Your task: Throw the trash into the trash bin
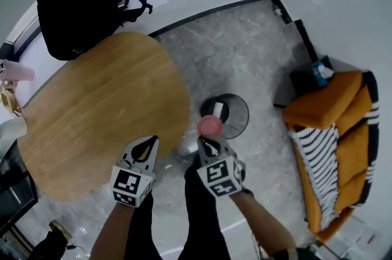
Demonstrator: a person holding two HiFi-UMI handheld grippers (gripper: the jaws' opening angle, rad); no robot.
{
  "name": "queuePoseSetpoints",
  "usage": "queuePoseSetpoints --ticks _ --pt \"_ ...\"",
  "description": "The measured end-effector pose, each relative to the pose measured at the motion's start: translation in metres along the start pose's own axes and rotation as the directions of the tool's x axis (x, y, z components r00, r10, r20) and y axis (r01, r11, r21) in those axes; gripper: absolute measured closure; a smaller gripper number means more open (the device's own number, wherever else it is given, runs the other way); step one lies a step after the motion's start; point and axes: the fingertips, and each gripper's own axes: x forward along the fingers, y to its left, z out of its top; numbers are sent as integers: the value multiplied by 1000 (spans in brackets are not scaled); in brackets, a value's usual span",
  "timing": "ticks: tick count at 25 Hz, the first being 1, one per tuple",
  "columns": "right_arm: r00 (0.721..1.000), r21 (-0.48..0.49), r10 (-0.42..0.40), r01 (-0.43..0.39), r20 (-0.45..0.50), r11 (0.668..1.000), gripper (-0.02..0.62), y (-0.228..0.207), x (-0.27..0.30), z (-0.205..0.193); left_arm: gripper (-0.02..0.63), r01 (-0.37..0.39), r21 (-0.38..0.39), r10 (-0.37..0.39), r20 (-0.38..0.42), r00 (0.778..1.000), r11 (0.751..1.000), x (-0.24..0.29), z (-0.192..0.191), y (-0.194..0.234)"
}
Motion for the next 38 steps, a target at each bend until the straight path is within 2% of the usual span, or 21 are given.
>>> queuePoseSetpoints --ticks 7,14,19,25,30,33,38 --pt "997 156 -6 19 -81 988 593 -30 1 -89 607 112 58 -111 -24 994 992 49 12 -62" --pt "994 254 7 21 -109 967 592 -60 27 -145 607 149 60 -146 -41 988 987 94 13 -98" --pt "990 277 26 13 -136 961 592 -87 61 -165 608 155 50 -152 -53 987 987 114 14 -113" --pt "978 255 70 -18 -194 967 592 -105 100 -186 607 135 27 -133 -61 989 991 136 4 -113" --pt "972 305 88 -17 -219 952 592 -127 131 -208 607 125 -7 -125 -54 991 992 155 -7 -113" --pt "968 334 103 -22 -228 942 592 -137 145 -215 608 124 21 -123 -52 991 992 167 -11 -113" --pt "962 311 123 -42 -245 949 592 -144 164 -223 607 118 21 -117 -63 991 993 182 -20 -116"
